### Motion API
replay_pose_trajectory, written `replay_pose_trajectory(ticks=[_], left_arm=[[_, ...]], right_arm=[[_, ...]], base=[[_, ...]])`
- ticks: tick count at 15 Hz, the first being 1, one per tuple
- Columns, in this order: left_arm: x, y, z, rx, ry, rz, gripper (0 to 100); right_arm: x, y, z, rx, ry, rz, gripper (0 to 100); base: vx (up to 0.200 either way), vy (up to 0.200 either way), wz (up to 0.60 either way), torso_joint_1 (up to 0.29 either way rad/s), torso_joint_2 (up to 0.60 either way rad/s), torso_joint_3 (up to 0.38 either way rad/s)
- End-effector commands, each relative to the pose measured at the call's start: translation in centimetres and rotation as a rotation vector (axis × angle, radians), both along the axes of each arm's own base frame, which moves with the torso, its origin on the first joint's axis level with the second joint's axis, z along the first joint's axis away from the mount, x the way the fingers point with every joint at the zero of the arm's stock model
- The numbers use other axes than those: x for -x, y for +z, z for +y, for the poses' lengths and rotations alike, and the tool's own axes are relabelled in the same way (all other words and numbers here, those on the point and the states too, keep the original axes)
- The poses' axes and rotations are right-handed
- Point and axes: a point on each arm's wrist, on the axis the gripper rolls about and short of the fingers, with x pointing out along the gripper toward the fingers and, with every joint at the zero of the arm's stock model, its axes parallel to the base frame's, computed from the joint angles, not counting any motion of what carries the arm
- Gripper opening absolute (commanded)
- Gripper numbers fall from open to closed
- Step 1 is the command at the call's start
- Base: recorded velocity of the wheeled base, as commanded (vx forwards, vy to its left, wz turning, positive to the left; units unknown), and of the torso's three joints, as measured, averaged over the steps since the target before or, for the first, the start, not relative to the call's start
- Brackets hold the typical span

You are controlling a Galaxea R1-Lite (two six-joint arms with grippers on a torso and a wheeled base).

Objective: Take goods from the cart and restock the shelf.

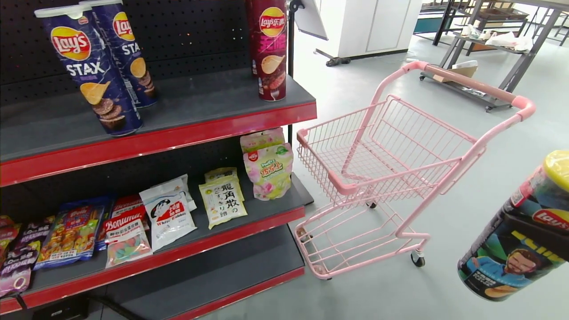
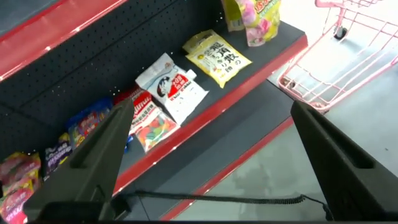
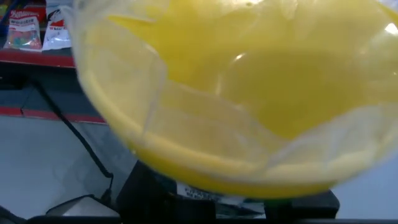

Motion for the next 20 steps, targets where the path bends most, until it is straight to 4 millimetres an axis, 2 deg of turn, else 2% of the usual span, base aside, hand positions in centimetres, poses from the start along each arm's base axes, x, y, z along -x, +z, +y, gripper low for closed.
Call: replay_pose_trajectory(ticks=[1,11,20], left_arm=[[0.21,0.0,0.01,0.001,-0.002,-0.015,100],[0.54,0.06,0.03,0.002,0.0,-0.038,100],[0.58,0.19,0.04,0.001,0.0,-0.043,100]], right_arm=[[-0.15,0.09,-0.09,0.001,-0.013,-0.004,0],[-0.11,0.57,-0.08,0.01,-0.006,-0.028,0],[-0.35,0.67,0.0,0.01,-0.006,-0.023,0]], base=[[0.0,0.0,0.0,0.061,-0.26,-0.173],[0.0,0.0,0.0,0.196,-0.53,-0.349],[0.0,0.0,0.0,0.152,-0.37,-0.22]])
